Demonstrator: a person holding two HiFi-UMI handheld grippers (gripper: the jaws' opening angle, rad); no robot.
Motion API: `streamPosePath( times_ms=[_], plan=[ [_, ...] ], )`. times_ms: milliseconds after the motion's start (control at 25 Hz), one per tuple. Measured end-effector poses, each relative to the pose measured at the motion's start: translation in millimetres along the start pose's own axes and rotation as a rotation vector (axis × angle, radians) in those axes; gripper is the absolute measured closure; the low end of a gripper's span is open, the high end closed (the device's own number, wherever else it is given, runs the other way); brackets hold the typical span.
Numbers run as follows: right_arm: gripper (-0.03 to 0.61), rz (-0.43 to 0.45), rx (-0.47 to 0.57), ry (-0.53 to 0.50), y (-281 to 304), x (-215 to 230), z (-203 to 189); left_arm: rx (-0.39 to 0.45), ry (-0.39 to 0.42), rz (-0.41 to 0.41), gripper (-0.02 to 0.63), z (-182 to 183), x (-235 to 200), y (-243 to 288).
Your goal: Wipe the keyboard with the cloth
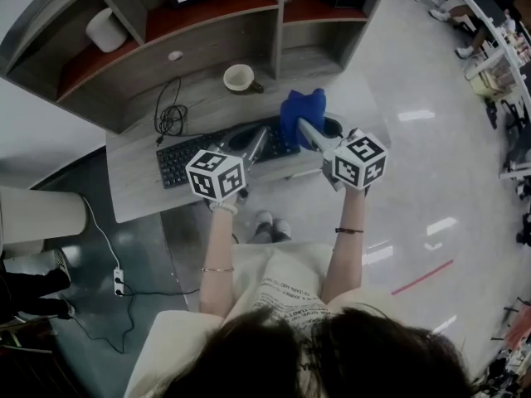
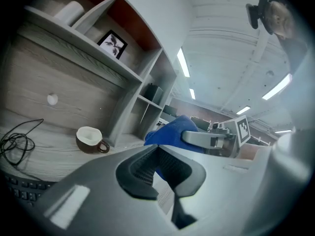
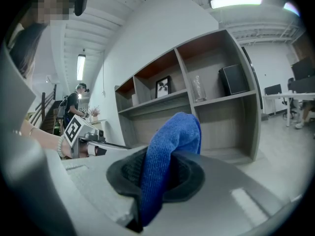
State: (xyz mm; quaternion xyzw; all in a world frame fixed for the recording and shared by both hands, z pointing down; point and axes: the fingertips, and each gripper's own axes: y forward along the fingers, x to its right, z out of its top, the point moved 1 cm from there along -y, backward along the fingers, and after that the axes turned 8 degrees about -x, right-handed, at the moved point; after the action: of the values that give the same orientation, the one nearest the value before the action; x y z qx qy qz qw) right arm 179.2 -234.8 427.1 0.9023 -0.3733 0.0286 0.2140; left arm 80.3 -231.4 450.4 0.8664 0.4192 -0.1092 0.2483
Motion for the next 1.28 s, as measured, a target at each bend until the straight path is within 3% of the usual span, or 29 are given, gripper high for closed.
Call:
streamPosePath(
  times_ms=[360, 600, 960, 1280],
  plan=[
    [0.520, -0.087, -0.078, 0.038, 11, 33, -23, -0.069, -0.084, -0.074, 0.612, -18, -23, 29],
    [0.520, -0.107, -0.118, 0.056, 20, 40, -43, -0.123, -0.098, -0.098, 0.612, -32, -27, 40],
    [0.520, -0.060, -0.284, 0.019, 33, 46, -73, -0.153, -0.167, -0.067, 0.612, -49, -27, 49],
    [0.520, 0.030, -0.297, 0.024, 49, 43, -78, -0.157, -0.205, -0.021, 0.612, -60, -25, 53]
  ],
)
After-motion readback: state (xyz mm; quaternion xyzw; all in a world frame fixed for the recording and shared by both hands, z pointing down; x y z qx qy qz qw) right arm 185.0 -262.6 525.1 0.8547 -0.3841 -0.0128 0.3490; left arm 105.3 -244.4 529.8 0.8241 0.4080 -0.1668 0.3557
